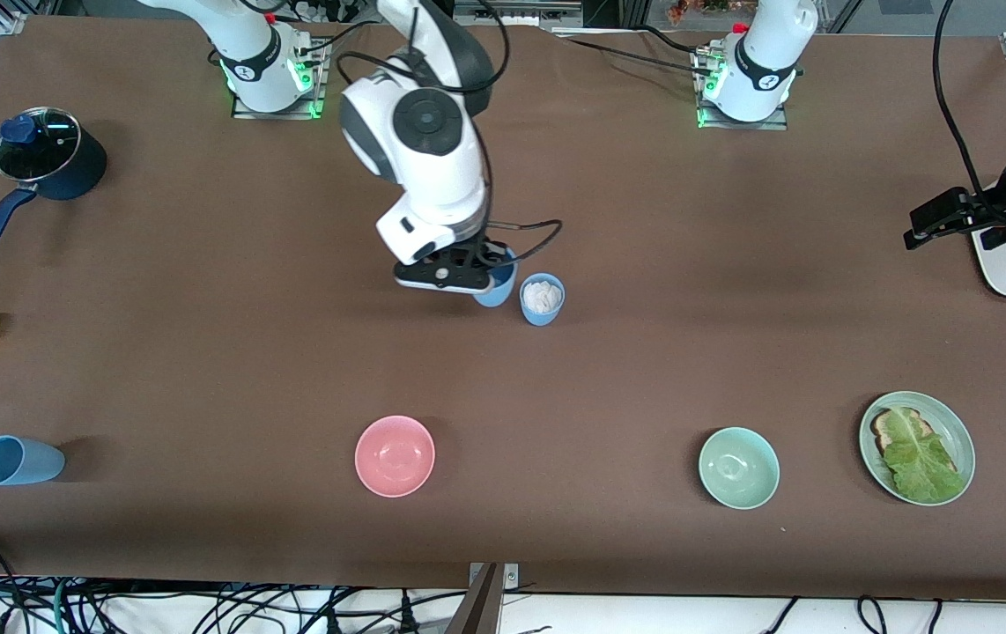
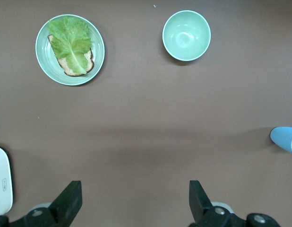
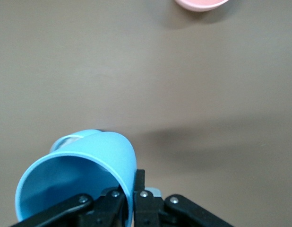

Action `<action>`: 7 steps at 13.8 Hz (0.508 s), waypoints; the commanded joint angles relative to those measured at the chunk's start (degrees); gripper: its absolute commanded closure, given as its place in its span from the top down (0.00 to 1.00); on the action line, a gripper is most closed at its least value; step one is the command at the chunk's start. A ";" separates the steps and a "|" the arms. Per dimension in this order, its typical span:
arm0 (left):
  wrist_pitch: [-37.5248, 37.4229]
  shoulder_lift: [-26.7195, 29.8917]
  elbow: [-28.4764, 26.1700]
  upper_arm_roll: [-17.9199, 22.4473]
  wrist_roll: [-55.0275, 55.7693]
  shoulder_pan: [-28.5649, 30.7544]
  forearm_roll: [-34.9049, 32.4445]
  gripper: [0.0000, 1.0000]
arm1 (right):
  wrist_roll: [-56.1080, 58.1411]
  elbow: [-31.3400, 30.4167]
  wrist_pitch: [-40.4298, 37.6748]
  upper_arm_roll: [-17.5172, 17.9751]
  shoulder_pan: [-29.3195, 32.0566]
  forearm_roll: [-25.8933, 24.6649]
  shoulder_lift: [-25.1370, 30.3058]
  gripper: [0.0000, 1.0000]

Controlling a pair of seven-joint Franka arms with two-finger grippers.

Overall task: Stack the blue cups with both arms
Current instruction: 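Lower the held cup onto the tissue cup and open the right gripper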

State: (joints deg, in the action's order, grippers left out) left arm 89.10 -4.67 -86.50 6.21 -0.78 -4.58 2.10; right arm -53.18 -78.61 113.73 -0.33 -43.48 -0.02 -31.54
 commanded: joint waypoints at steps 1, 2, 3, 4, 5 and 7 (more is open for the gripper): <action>-0.25 0.98 -0.42 0.29 -2.73 -1.05 -2.45 1.00 | -6.65 8.38 -1.76 -1.08 -2.66 0.64 -5.53 0.00; -0.25 0.80 -0.51 0.29 -3.08 -1.13 -2.97 1.00 | -8.15 9.52 -1.33 -0.99 -3.19 0.64 -6.50 0.00; -0.25 0.63 -0.51 0.29 -3.09 -1.22 -3.24 1.00 | -9.12 10.84 -1.15 -0.99 -3.71 0.64 -7.47 0.00; -0.33 0.54 -0.51 0.20 -3.09 -1.22 -3.15 1.00 | -9.31 11.02 -1.06 -0.99 -4.15 0.55 -7.91 0.00; -0.33 0.54 -0.60 0.29 -3.09 -1.22 -3.24 1.00 | -9.31 10.94 -0.80 -0.99 -4.16 0.64 -8.01 0.00; -0.86 0.45 -0.51 0.20 -3.44 -1.22 -3.24 1.00 | -9.48 10.50 -0.62 -0.99 -4.25 0.64 -8.01 0.00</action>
State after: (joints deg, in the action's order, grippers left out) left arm 88.88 -4.72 -86.62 6.14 -2.79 -5.21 0.15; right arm -61.75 -70.44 113.79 -0.40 -47.00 -0.02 -38.44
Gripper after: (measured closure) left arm 0.000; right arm 0.956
